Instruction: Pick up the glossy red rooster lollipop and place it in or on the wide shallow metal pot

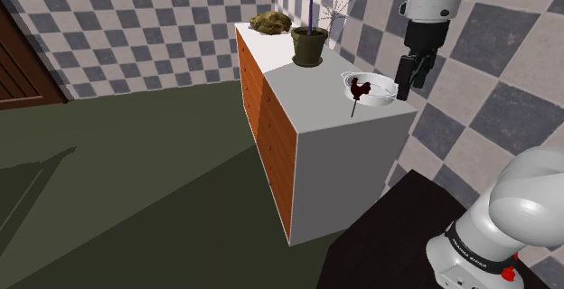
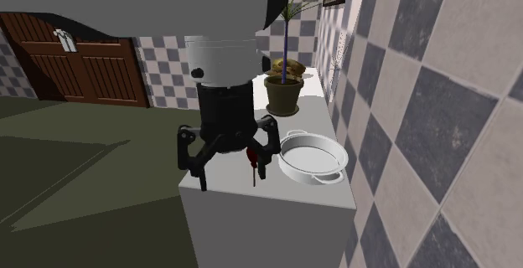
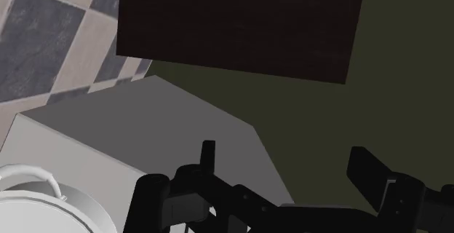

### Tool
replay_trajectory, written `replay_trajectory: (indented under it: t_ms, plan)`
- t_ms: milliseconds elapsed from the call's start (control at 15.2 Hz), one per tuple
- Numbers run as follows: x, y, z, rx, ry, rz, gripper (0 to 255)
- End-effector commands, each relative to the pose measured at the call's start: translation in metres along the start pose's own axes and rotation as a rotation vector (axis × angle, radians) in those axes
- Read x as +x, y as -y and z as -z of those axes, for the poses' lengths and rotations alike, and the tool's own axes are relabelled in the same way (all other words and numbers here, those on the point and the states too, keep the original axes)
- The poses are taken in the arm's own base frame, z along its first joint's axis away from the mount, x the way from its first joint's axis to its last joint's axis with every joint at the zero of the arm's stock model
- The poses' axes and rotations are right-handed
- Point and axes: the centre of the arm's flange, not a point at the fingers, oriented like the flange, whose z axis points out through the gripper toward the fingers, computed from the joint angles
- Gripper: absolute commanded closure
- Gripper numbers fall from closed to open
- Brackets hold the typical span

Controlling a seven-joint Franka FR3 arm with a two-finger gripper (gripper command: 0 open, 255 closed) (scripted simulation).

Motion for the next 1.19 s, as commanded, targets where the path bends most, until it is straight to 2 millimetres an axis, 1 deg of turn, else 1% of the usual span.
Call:
replay_trajectory:
  t_ms: [0,462,924,990,1122]
  plan:
    - [0.000,0.000,0.000,0.000,0.000,0.000,0]
    - [0.072,-0.035,-0.019,-0.008,-0.071,0.033,0]
    - [0.146,-0.068,-0.032,-0.016,-0.141,0.065,0]
    - [0.150,-0.070,-0.033,-0.016,-0.145,0.067,0]
    - [0.152,-0.070,-0.043,-0.016,-0.145,0.067,0]
